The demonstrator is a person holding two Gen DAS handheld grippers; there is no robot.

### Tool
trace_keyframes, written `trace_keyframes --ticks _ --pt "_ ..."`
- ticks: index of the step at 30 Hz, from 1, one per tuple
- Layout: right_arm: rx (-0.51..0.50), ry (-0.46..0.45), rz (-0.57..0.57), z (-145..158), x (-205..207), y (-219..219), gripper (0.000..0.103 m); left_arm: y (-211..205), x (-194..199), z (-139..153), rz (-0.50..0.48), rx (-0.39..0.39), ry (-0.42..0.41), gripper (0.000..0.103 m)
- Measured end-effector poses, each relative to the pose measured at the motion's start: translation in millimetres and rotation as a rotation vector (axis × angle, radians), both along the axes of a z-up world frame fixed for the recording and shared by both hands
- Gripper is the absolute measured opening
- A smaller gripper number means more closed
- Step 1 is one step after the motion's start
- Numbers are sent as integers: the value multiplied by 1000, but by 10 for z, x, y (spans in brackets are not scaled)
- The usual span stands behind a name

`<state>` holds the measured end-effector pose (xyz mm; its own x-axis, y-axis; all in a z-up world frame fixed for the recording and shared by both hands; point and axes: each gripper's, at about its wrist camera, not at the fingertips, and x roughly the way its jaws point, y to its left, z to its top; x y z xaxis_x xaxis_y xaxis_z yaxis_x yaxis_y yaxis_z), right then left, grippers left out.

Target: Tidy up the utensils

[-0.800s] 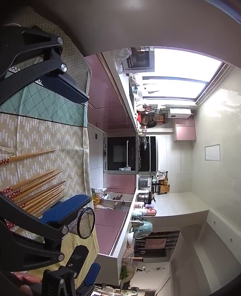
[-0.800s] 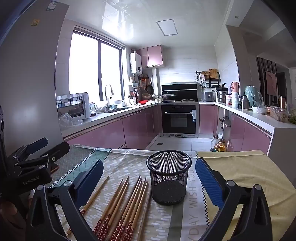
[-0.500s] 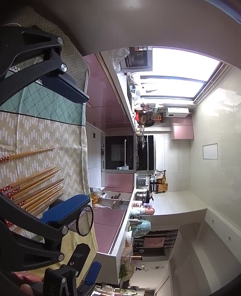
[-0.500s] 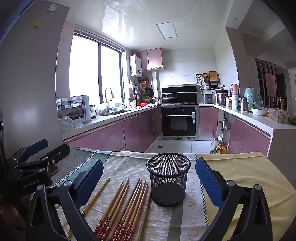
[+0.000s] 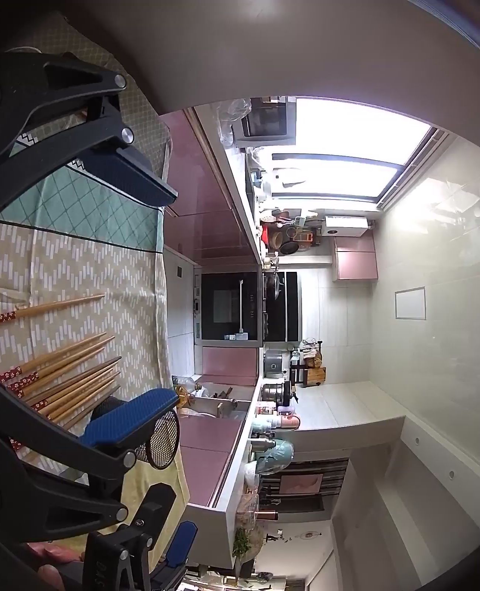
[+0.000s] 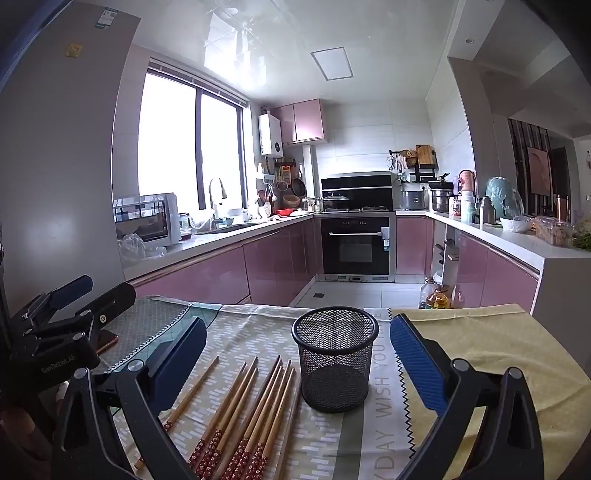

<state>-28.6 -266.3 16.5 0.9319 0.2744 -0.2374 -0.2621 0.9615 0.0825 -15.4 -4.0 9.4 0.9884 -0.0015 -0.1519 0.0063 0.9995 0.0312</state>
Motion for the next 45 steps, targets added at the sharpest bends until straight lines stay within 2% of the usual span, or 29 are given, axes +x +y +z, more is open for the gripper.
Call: trace_keyframes --ticks 45 --pt "5 -14 -6 13 -33 43 96 -6 -33 6 4 -3 -14 97"
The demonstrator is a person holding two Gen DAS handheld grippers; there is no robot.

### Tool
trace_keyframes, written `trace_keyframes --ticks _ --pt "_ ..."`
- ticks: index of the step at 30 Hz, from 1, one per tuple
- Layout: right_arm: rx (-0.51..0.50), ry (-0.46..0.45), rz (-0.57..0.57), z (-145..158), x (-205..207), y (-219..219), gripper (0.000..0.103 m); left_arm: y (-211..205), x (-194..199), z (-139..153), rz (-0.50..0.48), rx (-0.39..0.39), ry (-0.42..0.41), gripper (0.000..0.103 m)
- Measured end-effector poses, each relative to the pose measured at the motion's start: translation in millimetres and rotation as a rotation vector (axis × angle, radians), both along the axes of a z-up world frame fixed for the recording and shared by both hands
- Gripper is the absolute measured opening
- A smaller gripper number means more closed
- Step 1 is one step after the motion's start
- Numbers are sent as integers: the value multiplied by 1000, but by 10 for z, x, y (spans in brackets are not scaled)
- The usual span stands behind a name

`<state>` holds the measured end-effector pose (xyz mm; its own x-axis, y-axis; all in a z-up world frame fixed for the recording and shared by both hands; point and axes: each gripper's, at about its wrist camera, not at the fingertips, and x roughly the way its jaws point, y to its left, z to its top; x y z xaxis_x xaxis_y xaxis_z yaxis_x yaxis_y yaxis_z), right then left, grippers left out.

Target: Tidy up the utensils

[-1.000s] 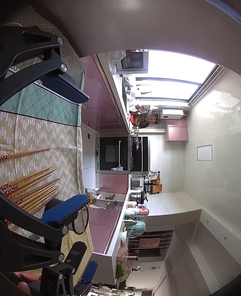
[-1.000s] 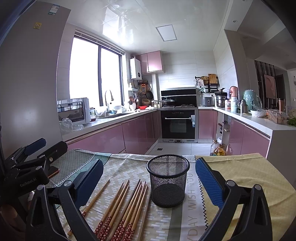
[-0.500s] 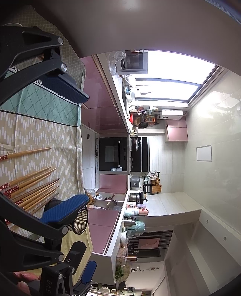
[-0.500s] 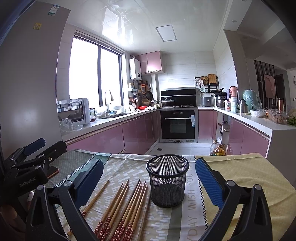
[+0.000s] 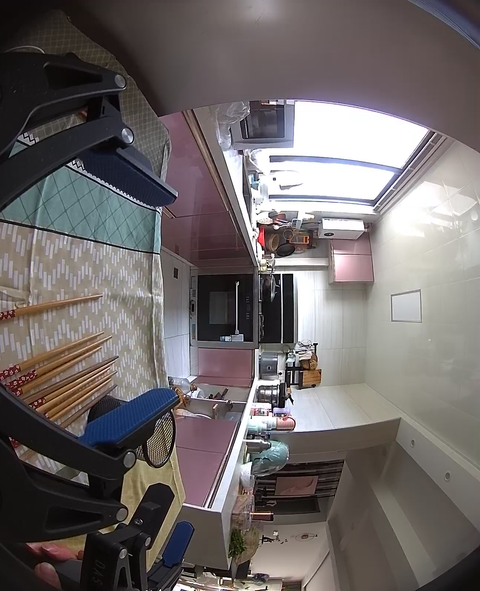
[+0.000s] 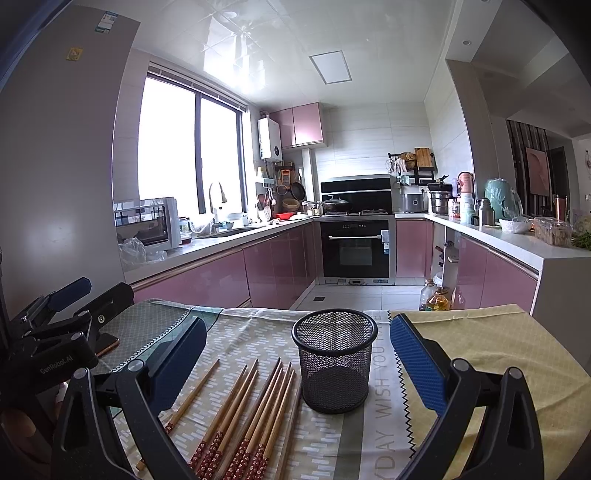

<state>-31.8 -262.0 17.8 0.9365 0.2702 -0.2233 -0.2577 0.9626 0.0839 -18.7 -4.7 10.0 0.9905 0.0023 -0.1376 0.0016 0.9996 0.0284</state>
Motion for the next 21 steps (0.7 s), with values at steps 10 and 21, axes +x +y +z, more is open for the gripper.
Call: trace_keyframes --ticks 10,21 --pt "3 2 1 -15 4 -4 96 -1 1 -3 0 1 1 97" --pt "7 0 4 -17 -2 -3 96 -1 -5 -1 2 0 -1 97"
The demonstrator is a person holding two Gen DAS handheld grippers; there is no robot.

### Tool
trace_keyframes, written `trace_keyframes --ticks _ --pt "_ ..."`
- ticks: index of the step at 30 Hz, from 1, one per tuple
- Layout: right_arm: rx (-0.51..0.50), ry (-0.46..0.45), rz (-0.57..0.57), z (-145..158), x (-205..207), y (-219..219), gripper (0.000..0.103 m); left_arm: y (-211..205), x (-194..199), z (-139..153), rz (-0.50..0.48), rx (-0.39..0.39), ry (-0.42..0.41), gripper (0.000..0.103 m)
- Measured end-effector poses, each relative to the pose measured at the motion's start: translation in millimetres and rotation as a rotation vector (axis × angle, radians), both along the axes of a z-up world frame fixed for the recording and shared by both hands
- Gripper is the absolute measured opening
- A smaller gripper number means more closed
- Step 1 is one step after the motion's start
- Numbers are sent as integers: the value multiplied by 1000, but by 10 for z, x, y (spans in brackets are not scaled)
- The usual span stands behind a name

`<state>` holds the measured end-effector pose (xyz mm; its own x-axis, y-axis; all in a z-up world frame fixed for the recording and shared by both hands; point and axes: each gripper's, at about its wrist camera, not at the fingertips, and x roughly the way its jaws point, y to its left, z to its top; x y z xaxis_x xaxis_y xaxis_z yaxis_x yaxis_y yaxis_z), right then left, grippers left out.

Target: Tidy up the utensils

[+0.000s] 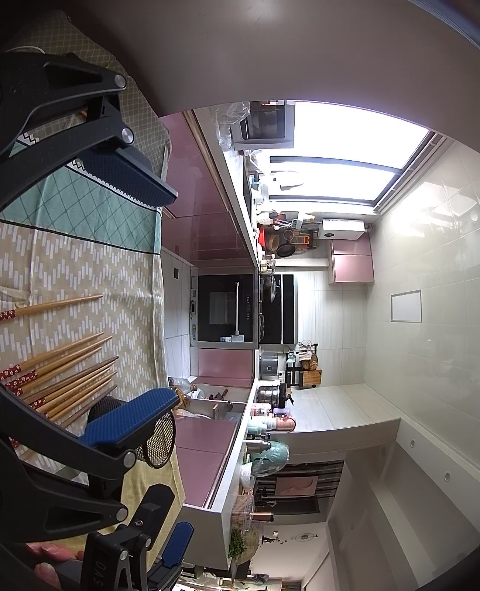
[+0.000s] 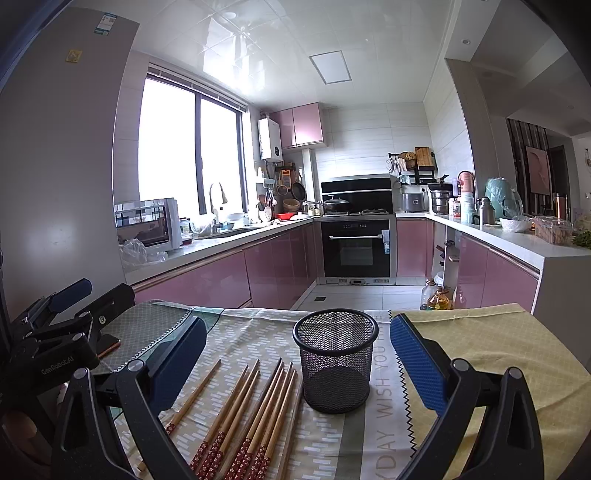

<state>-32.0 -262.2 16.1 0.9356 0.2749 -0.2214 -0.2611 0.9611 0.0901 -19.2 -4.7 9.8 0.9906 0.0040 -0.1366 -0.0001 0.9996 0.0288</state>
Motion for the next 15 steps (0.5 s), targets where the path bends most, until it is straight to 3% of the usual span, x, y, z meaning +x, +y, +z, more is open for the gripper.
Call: trace_keyframes --ticks 15 --pt "6 -3 5 16 -7 -16 96 3 -1 8 -1 0 0 97"
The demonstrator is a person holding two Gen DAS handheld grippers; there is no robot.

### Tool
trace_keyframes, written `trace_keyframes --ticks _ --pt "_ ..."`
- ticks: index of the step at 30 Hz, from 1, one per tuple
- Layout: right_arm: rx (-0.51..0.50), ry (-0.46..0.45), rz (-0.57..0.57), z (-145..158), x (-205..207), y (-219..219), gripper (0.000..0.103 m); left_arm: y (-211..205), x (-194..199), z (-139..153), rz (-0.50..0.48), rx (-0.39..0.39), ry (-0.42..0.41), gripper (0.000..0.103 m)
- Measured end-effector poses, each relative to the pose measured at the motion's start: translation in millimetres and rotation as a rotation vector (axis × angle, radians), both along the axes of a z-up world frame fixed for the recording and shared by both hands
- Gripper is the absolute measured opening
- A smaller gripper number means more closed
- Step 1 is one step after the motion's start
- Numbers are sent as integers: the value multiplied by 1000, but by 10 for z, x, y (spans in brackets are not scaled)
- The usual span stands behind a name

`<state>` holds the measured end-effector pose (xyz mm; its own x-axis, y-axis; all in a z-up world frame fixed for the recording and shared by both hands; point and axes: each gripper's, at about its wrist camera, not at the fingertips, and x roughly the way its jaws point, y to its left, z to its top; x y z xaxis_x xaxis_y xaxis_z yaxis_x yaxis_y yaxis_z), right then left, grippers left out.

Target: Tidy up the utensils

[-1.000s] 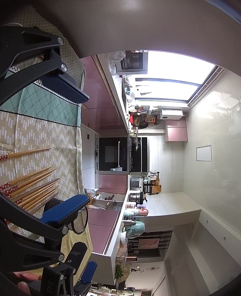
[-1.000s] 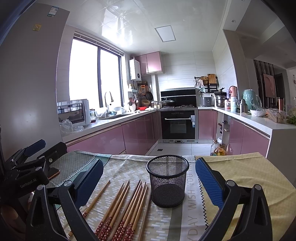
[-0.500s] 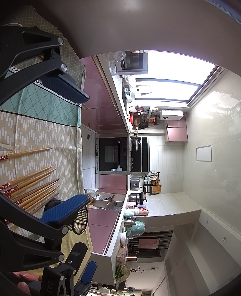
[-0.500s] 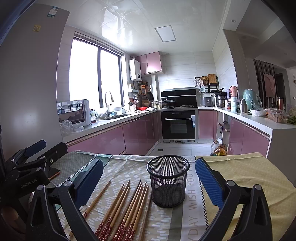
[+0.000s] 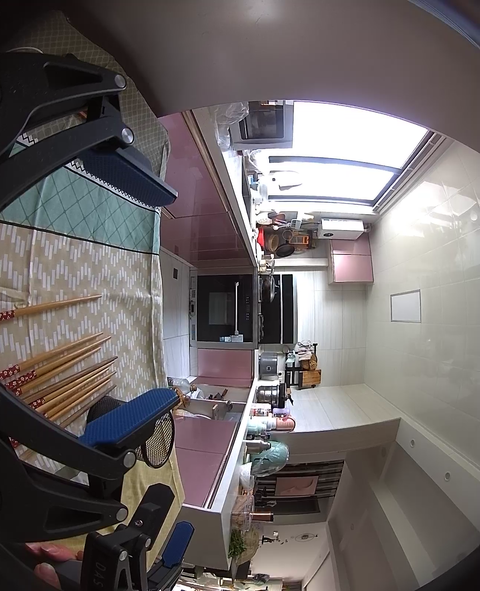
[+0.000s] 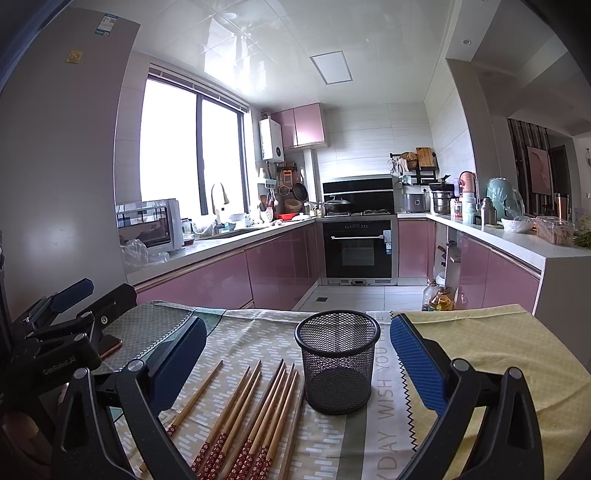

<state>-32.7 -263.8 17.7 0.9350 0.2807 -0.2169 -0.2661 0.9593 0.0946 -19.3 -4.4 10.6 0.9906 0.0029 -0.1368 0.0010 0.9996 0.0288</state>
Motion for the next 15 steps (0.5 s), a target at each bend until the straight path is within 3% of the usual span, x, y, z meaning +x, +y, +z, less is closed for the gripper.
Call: trace_keyframes --ticks 15 --pt "2 3 3 0 16 4 96 1 -4 9 1 -1 0 97"
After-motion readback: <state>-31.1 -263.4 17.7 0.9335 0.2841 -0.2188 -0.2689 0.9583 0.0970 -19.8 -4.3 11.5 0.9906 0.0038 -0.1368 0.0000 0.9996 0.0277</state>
